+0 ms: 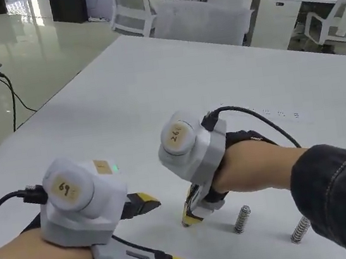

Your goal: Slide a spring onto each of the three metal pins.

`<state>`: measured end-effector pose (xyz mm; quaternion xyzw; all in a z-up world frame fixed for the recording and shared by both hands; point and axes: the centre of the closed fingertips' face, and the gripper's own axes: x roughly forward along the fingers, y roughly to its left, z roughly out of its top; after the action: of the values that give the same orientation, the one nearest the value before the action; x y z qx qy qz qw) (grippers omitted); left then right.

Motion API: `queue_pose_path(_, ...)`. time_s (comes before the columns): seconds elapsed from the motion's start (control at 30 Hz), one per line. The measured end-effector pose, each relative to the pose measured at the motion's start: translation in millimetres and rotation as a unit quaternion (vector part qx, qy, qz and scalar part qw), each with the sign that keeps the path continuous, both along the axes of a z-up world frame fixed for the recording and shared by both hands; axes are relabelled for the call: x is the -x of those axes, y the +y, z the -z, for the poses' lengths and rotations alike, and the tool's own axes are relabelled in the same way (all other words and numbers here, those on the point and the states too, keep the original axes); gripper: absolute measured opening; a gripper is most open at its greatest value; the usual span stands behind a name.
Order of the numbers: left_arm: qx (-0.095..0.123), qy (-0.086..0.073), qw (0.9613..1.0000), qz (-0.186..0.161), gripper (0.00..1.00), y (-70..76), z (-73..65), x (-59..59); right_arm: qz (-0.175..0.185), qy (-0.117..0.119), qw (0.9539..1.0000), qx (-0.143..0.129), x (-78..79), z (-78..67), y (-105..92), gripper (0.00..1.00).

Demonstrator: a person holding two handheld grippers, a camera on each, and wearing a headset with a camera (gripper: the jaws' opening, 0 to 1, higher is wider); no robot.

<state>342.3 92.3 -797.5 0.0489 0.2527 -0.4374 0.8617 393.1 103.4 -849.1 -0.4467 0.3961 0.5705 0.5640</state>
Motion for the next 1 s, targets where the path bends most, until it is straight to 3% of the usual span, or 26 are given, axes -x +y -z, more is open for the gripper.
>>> queue_pose_path(0.43,-0.003,0.002,1.0,0.002,0.74,0.5,1.5,0.7,0.006,0.008,0.9998,0.016,5.5,14.4,-13.8,0.15)
queue_pose_path(1.0,-0.011,0.002,0.9999,0.007,0.73,-0.9,4.2,2.3,0.047,-0.007,0.9983,-0.034,4.7,-19.7,-33.4,0.23)
